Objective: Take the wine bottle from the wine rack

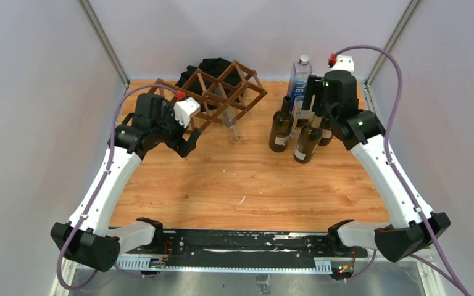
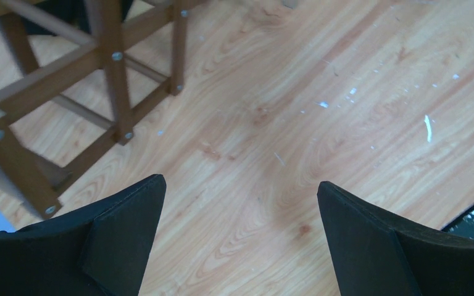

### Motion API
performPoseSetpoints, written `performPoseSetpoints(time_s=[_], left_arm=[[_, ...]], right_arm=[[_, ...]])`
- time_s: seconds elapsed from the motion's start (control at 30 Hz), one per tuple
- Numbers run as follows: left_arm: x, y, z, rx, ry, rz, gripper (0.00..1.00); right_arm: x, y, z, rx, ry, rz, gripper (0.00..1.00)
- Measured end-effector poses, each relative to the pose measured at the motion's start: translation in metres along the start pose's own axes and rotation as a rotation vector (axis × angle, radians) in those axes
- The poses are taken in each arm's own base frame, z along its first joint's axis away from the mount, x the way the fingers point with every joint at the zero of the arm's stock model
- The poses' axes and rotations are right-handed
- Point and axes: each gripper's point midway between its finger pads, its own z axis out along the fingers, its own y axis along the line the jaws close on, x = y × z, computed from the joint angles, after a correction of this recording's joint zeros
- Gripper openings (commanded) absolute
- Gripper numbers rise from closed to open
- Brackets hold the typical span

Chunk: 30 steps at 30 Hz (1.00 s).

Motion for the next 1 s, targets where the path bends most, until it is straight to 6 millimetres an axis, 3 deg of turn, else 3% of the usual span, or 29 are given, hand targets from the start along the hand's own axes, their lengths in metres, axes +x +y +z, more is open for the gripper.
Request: performPoseSetpoints(time_s=[0.13,0.2,0.27,0.37,0.43,0.53,0.67,0.8,0.9,1.0], left_arm=[[-0.008,0.026,-0.005,-0.063,-0.026,-0.039,1.00],[-0.010,0.038,-0.007,-0.087,-0.032,-0.062,1.00],[-0.010,0.046,-0.006,-0.099,-0.036,-0.083,1.00],[-0.007,0.052,-0.006,-0.105,-0.037,-0.111,1.00],[-0.007,0.054,-0.006,-0.105,-0.041,-0.123,1.00],[-0.009,0.055,-0.005,-0.105,-0.050,-0.127,1.00],[-0.006,0.054,-0.002,-0.099,-0.054,-0.127,1.00],[0.002,0.051,0.002,-0.088,-0.040,-0.129,1.00],[0.004,0.049,0.002,-0.084,-0.041,-0.124,1.00],[0.001,0.049,0.001,-0.080,-0.052,-0.115,1.00]], right_arm=[[-0.035,0.004,-0.022,-0.018,-0.087,0.031,0.78],[-0.047,0.019,-0.035,-0.062,-0.122,0.033,0.78],[-0.052,0.044,-0.046,-0.139,-0.139,0.021,0.79],[-0.047,0.100,-0.051,-0.316,-0.116,-0.016,0.81],[-0.034,0.134,-0.044,-0.396,-0.075,-0.048,0.81],[0.002,0.189,-0.018,-0.476,0.030,-0.123,0.81],[0.085,0.248,0.023,-0.523,0.218,-0.246,0.81],[0.146,0.268,0.053,-0.507,0.341,-0.321,0.81],[0.165,0.271,0.068,-0.483,0.370,-0.355,0.80],[0.169,0.276,0.081,-0.464,0.363,-0.376,0.80]])
